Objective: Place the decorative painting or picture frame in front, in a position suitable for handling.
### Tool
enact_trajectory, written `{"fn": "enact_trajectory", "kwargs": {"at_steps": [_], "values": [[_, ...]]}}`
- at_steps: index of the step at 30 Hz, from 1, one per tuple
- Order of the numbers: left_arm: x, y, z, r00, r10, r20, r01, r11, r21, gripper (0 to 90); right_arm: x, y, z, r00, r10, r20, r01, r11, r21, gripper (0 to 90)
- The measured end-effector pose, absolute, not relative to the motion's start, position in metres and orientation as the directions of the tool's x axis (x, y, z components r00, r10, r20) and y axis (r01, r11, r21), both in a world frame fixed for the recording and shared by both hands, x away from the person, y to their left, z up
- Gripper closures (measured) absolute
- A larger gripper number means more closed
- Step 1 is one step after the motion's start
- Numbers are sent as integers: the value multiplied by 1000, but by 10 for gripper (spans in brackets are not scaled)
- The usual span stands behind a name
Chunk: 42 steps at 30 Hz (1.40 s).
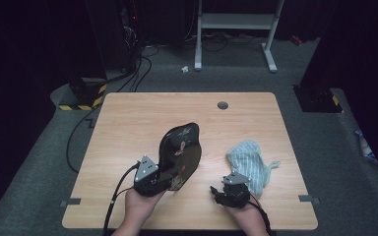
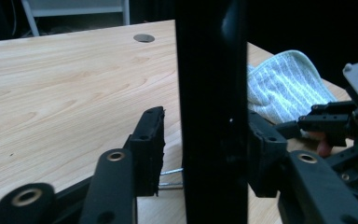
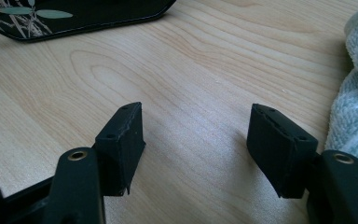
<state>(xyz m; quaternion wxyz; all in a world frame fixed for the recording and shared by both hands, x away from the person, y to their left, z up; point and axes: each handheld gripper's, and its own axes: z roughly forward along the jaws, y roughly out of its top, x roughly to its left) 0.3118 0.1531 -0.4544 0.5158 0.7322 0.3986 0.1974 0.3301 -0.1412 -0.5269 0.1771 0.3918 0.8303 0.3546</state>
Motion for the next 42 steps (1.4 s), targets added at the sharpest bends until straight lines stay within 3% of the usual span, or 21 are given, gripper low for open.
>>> {"fn": "enact_trajectory", "kwargs": {"at_steps": [7,23,34,42], "values": [[297,165,-463,627,771,-113,368,-165,915,475,330,-141,-527,-630,776,-17,525,442,728,361],[282,162,-522,665,744,-71,375,-249,893,520,330,-141,-527,-627,779,-12,530,438,726,361],[288,165,-526,649,751,-120,405,-207,890,460,326,-147,-520,-624,781,-39,500,437,748,414],[289,164,-526,644,756,-118,410,-210,888,446,331,-189,-490,-468,877,-111,476,356,804,380]]}}
